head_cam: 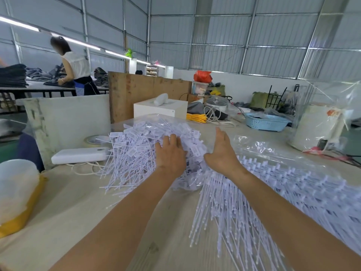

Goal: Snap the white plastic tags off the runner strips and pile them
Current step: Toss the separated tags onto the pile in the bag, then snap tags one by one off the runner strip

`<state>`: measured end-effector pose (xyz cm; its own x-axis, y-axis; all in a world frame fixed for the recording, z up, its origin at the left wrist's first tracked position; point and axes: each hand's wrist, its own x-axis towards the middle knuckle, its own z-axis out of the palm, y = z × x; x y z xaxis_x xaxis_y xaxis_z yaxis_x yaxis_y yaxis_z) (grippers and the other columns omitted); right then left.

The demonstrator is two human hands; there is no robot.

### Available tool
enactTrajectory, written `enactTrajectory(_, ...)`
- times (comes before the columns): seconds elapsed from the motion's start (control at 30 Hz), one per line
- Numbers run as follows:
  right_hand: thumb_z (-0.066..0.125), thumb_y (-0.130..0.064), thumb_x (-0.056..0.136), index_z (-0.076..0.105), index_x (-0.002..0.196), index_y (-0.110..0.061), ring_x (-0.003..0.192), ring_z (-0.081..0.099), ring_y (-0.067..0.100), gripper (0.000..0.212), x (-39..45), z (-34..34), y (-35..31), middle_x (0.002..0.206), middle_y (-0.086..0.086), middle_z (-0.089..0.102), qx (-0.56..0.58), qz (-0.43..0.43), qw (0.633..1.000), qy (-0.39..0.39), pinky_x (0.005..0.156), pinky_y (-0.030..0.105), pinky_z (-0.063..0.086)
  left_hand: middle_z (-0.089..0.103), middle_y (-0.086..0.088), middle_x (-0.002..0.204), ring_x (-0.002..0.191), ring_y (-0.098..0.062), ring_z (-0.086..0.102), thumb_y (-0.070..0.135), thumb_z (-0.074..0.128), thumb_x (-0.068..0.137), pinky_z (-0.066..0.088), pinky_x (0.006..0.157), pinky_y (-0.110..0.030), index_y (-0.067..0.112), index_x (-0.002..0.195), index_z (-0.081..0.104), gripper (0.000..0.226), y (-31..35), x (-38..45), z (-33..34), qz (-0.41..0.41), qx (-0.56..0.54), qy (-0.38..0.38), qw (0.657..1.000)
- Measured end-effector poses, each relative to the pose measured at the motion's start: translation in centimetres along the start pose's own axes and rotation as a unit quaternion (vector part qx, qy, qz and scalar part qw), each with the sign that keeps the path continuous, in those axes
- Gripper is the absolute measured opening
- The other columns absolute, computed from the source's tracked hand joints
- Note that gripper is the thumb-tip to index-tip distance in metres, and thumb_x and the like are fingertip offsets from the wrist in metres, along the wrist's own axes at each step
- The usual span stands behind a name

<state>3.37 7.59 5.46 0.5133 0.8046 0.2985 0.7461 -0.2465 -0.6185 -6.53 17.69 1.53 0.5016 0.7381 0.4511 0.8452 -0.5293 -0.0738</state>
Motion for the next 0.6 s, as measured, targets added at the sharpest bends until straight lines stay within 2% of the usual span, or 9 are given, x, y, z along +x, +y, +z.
enactTrajectory(0.07, 0.057, -0.004, 0.088, 0.003, 0.152, -0.014, 0.143, 0.019, 0.025, 0.084, -0.5, -0.3, 0.0, 0.159, 0.005, -0.003, -0.013, -0.004, 1.0, -0.016, 0.082, 0.013, 0.028, 0.026, -0.012, 0.14, 0.128, -0.031, 0.028, 0.038, 0.032, 0.099, 0.029, 0.101, -0.047, 0.005, 0.14, 0.029, 0.053, 0.6, -1.3, -1.2, 0.004, 0.015, -0.001, 1.0)
enactTrajectory(0.17, 0.06, -0.01, 0.089, 0.023, 0.147, -0.01, 0.135, 0.034, 0.024, 0.069, -2.2, -1.4, 0.4, 0.152, 0.008, 0.025, -0.011, -0.024, 0.999, -0.032, 0.095, 0.019, 0.031, 0.035, -0.013, 0.135, 0.125, -0.033, 0.032, 0.035, 0.037, 0.098, 0.029, 0.1, -0.047, 0.007, 0.128, 0.049, 0.043, 1.9, -3.3, -3.9, 0.031, 0.041, -0.012, 0.999)
enactTrajectory(0.27, 0.058, -0.007, 0.09, 0.054, 0.128, -0.007, 0.116, 0.054, 0.021, 0.039, -4.9, -3.1, 1.3, 0.13, 0.009, 0.056, 0.035, -0.056, 0.998, -0.015, 0.095, 0.022, 0.042, 0.055, -0.01, 0.118, 0.114, -0.031, 0.049, 0.031, 0.043, 0.095, 0.035, 0.094, -0.04, 0.012, 0.112, 0.061, 0.031, 3.9, -5.4, -6.9, 0.095, 0.05, 0.008, 0.994)
enactTrajectory(0.33, 0.054, 0.002, 0.088, 0.068, 0.108, -0.002, 0.098, 0.062, 0.017, 0.024, -7.0, -4.7, 2.6, 0.109, 0.009, 0.068, 0.064, -0.082, 0.995, 0.005, 0.087, 0.02, 0.047, 0.063, -0.007, 0.104, 0.101, -0.027, 0.058, 0.031, 0.043, 0.094, 0.038, 0.076, -0.032, 0.014, 0.102, 0.063, 0.028, 5.6, -6.8, -8.7, 0.142, 0.023, 0.039, 0.989)
enactTrajectory(0.37, 0.052, 0.006, 0.086, 0.071, 0.1, -0.001, 0.089, 0.062, 0.014, 0.025, -8.0, -5.7, 3.5, 0.1, 0.01, 0.07, 0.069, -0.088, 0.994, 0.013, 0.081, 0.019, 0.048, 0.064, -0.006, 0.098, 0.096, -0.025, 0.059, 0.033, 0.042, 0.094, 0.035, 0.069, -0.03, 0.014, 0.096, 0.064, 0.029, 6.6, -7.4, -9.6, 0.167, -0.001, 0.051, 0.985)
enactTrajectory(0.43, 0.05, 0.008, 0.085, 0.073, 0.09, 0.001, 0.08, 0.063, 0.018, 0.025, -9.8, -7.9, 5.6, 0.09, 0.013, 0.071, 0.063, -0.084, 0.994, 0.023, 0.076, 0.027, 0.051, 0.064, -0.003, 0.089, 0.089, -0.023, 0.06, 0.039, 0.039, 0.095, 0.031, 0.061, -0.028, 0.017, 0.084, 0.061, 0.033, 8.7, -8.6, -10.8, 0.224, -0.056, 0.061, 0.971)
enactTrajectory(0.5, 0.051, 0.005, 0.088, 0.073, 0.09, 0.0, 0.083, 0.065, 0.024, 0.022, -11.5, -10.4, 8.1, 0.09, 0.015, 0.072, 0.048, -0.055, 0.997, 0.041, 0.079, 0.031, 0.051, 0.06, 0.001, 0.082, 0.085, -0.022, 0.059, 0.041, 0.036, 0.095, 0.031, 0.058, -0.028, 0.022, 0.074, 0.05, 0.032, 11.1, -9.5, -11.3, 0.276, -0.111, 0.061, 0.953)
enactTrajectory(0.6, 0.054, -0.001, 0.091, 0.073, 0.096, -0.001, 0.09, 0.066, 0.022, 0.019, -13.1, -14.2, 12.0, 0.098, 0.012, 0.072, 0.02, 0.007, 0.995, 0.102, 0.081, 0.022, 0.049, 0.059, 0.0, 0.078, 0.081, -0.023, 0.058, 0.038, 0.04, 0.094, 0.037, 0.061, -0.029, 0.022, 0.07, 0.044, 0.029, 15.2, -9.8, -11.0, 0.324, -0.188, 0.023, 0.927)
